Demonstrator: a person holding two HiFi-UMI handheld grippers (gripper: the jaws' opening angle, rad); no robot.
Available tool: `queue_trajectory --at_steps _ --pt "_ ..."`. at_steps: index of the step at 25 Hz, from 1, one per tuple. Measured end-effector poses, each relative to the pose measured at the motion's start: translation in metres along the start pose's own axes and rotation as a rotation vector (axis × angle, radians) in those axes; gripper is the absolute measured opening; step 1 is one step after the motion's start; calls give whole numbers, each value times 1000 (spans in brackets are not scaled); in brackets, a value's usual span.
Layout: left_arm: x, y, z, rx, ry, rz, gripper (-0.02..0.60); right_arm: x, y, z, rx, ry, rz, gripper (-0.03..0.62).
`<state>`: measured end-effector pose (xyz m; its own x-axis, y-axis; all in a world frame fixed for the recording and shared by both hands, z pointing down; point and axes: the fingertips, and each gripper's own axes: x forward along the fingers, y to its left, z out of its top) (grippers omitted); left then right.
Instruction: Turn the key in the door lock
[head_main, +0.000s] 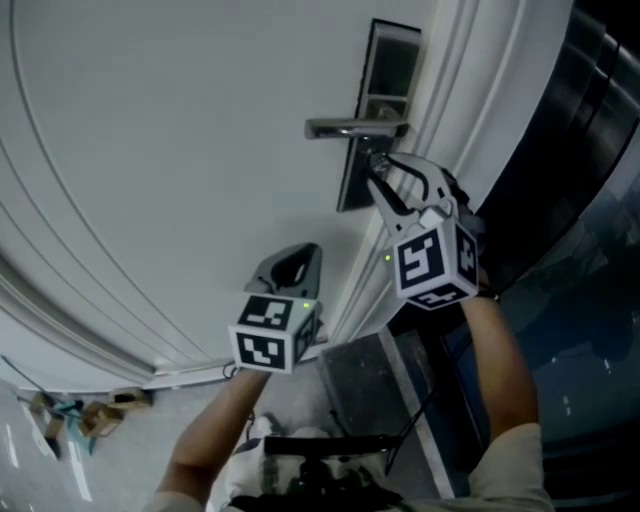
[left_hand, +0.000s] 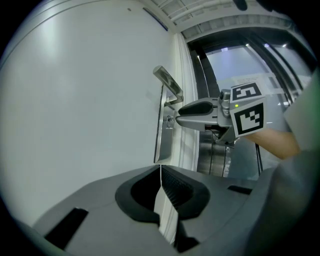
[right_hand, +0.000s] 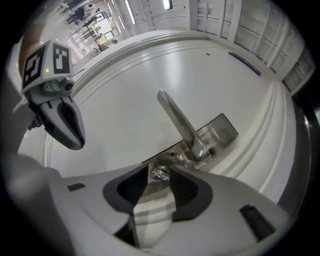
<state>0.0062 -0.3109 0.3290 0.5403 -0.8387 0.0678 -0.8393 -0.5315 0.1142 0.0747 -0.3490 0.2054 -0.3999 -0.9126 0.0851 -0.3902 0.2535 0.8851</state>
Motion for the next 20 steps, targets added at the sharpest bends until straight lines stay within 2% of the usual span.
queue_trajectory --at_steps 3,7,9,12,16,20 --pt "1 0 0 -1 1 -3 20 2 2 -3 -97 29 -6 147" --pt "2 -2 -1 -4 2 -8 20 12 6 -11 -329 95 -41 147" --pt "2 -1 0 -4 1 -7 20 18 5 -16 -408 126 -56 146" --pt "0 2 0 -5 -1 -1 20 22 2 -17 -477 136 -81 97" --pt "0 4 -1 -9 1 0 20 23 2 -16 -515 131 -85 84" --pt "3 1 -3 -13 5 -8 20 24 1 -15 -436 121 -76 84"
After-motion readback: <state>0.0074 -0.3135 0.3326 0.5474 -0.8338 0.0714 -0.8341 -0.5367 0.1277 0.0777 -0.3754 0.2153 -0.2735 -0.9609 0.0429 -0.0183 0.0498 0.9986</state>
